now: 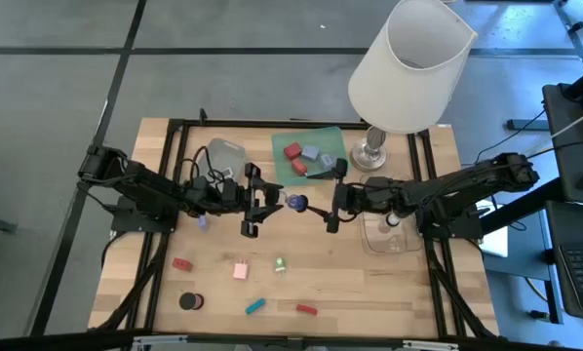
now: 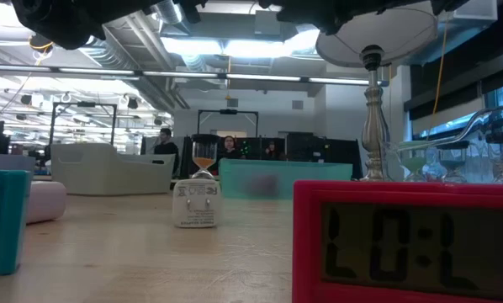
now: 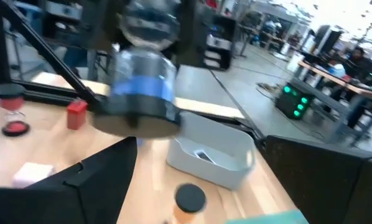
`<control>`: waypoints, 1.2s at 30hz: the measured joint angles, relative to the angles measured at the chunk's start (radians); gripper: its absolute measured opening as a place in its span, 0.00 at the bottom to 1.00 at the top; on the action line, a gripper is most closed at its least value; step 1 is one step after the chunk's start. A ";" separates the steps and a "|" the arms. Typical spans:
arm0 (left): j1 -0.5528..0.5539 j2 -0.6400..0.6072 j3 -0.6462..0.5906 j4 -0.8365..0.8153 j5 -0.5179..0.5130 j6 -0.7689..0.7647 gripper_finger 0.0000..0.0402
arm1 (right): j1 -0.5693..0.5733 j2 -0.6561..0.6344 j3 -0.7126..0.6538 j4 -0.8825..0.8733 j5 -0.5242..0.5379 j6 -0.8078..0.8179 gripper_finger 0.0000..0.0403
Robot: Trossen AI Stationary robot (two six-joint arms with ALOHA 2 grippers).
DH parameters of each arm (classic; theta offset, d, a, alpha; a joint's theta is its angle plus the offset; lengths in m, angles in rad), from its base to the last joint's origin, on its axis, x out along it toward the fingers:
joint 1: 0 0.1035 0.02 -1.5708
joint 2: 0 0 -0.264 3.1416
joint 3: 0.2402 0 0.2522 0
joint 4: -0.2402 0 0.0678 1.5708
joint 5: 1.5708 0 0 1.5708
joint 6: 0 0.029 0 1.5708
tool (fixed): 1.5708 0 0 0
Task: Pick & Place Office items
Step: Put the blue hourglass into the transparent bin
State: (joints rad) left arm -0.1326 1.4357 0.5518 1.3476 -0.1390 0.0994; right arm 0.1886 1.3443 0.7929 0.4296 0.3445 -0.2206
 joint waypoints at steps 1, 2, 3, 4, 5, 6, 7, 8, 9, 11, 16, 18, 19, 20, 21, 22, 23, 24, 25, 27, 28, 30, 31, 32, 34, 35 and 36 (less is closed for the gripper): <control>0.000 0.000 0.000 0.000 0.000 0.000 0.51 | 0.000 -0.011 0.000 -0.020 0.010 0.003 0.89; 0.000 0.000 0.000 0.000 0.000 0.000 0.51 | 0.000 -0.025 0.000 -0.042 0.015 0.007 0.89; 0.000 0.000 0.000 -0.001 0.000 0.000 0.51 | 0.000 -0.041 0.000 -0.069 0.015 0.018 0.89; 0.000 0.000 0.000 -0.001 0.000 0.000 0.51 | 0.000 -0.059 0.000 -0.097 0.015 0.036 0.89; 0.000 0.000 0.000 -0.001 0.000 0.000 0.51 | 0.001 -0.075 0.000 -0.124 0.015 0.059 0.89; 0.000 0.000 0.000 0.000 0.000 0.000 0.51 | 0.001 -0.092 0.000 -0.156 0.013 0.084 0.89; 0.000 0.000 0.000 0.000 0.000 0.000 0.51 | 0.001 -0.106 0.000 -0.184 0.001 0.116 0.89; 0.000 0.000 0.000 0.000 0.000 0.001 0.51 | 0.001 -0.115 0.000 -0.198 -0.021 0.148 0.89; 0.002 0.000 0.000 0.000 0.000 0.001 0.51 | 0.000 -0.119 0.000 -0.203 -0.049 0.179 0.89; 0.008 0.000 0.000 0.001 0.000 0.000 0.51 | 0.000 -0.112 0.000 -0.199 -0.102 0.223 0.89; 0.019 0.000 0.000 0.006 -0.001 -0.008 0.51 | 0.001 -0.051 0.000 -0.111 -0.158 0.236 0.89; 0.019 0.000 0.000 0.011 0.000 -0.008 0.51 | -0.001 -0.031 0.000 -0.070 -0.151 0.224 0.89; 0.019 0.000 0.000 0.012 0.000 -0.008 0.51 | -0.003 -0.020 0.000 -0.051 -0.150 0.216 0.89; 0.019 0.000 0.000 0.011 0.001 -0.008 0.51 | -0.003 -0.011 0.000 -0.044 -0.150 0.211 0.89; 0.019 0.000 0.000 0.012 0.001 -0.007 0.51 | -0.004 -0.004 -0.001 -0.039 -0.149 0.209 0.89; 0.019 0.000 0.000 0.014 0.002 -0.007 0.51 | -0.005 0.000 -0.001 -0.033 -0.146 0.208 0.89; 0.019 0.000 0.000 0.015 0.001 -0.007 0.51 | -0.006 0.003 -0.002 -0.021 -0.146 0.206 0.89; 0.019 0.000 0.000 0.016 0.001 -0.004 0.51 | -0.006 0.005 -0.002 -0.011 -0.146 0.206 0.89; 0.019 0.000 0.000 0.016 0.002 0.001 0.51 | -0.006 0.005 -0.002 -0.005 -0.146 0.206 0.89; 0.019 0.000 0.000 0.019 0.002 0.004 0.51 | -0.006 0.006 -0.002 0.015 -0.146 0.206 0.89; 0.019 0.000 0.000 0.020 0.002 0.004 0.51 | -0.006 0.006 -0.002 0.027 -0.143 0.206 0.89; 0.019 0.000 0.000 0.021 0.002 0.008 0.51 | -0.006 0.006 -0.002 0.057 -0.142 0.205 0.89; 0.019 0.000 0.000 0.023 0.002 0.010 0.51 | -0.006 0.006 -0.002 0.077 -0.143 0.205 0.89; 0.019 0.000 0.000 0.024 0.003 0.011 0.51 | -0.006 0.009 -0.002 0.097 -0.143 0.205 0.89; 0.019 0.000 0.000 0.024 0.003 0.011 0.51 | -0.006 0.022 -0.002 0.124 -0.135 0.205 0.89; 0.019 0.000 0.000 0.026 0.003 0.011 0.51 | -0.006 0.027 -0.002 0.131 -0.126 0.199 0.89; 0.019 -0.001 0.000 0.027 0.003 0.011 0.51 | -0.006 0.035 -0.002 0.145 -0.120 0.189 0.89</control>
State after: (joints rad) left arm -0.1135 1.4349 0.5518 1.3748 -0.1360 0.1101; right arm 0.1822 1.3790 0.7910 0.5750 0.2247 -0.0319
